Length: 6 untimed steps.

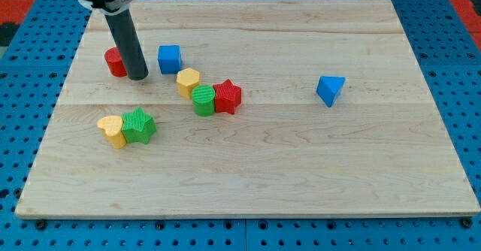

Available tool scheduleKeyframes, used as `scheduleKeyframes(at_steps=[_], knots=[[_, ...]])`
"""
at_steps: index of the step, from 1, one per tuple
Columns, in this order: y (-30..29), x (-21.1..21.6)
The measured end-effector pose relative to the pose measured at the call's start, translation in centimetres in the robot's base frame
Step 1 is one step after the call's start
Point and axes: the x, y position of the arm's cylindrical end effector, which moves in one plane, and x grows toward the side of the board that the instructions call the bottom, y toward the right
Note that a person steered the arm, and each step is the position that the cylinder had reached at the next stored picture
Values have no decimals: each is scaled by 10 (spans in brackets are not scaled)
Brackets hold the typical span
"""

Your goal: Push the blue cube diagonal to the red star

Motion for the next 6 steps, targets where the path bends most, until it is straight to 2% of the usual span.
scheduleKeyframes(at_steps=[1, 2, 3, 6], knots=[[38, -38], [120, -38], [168, -36], [199, -36]])
